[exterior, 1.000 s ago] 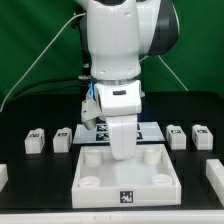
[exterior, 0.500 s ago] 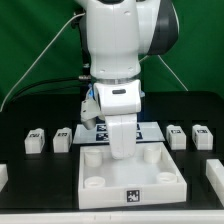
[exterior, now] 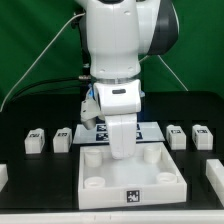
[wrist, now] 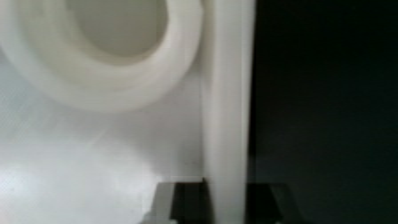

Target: Assemble one leg

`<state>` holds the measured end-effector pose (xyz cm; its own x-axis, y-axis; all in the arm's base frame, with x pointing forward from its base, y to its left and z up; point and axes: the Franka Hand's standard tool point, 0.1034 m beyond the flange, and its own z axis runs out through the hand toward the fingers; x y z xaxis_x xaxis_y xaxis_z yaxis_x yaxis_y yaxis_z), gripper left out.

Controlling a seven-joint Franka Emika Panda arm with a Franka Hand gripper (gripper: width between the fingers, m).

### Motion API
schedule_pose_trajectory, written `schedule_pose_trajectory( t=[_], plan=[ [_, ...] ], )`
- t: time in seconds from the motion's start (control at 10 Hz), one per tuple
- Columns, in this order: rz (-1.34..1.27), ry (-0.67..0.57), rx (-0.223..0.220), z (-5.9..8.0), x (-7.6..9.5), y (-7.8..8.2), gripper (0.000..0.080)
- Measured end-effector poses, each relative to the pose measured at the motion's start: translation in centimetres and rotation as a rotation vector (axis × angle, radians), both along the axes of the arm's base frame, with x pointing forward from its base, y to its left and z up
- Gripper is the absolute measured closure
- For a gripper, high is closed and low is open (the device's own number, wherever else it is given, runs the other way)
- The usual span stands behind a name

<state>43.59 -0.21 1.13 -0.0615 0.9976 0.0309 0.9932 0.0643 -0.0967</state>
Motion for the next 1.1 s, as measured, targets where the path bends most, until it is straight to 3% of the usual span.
schedule_pose_trajectory(
  t=[0.5,0.9,1.1],
  plan=[
    [-0.021,-0.047,0.022,0.2,4.8,4.3,0.0732],
    [-0.078,-0.034,0.028,-0.2,5.4,6.1,0.0735],
    [-0.080,-0.035,0.028,-0.2,5.4,6.2,0.0735]
  ],
)
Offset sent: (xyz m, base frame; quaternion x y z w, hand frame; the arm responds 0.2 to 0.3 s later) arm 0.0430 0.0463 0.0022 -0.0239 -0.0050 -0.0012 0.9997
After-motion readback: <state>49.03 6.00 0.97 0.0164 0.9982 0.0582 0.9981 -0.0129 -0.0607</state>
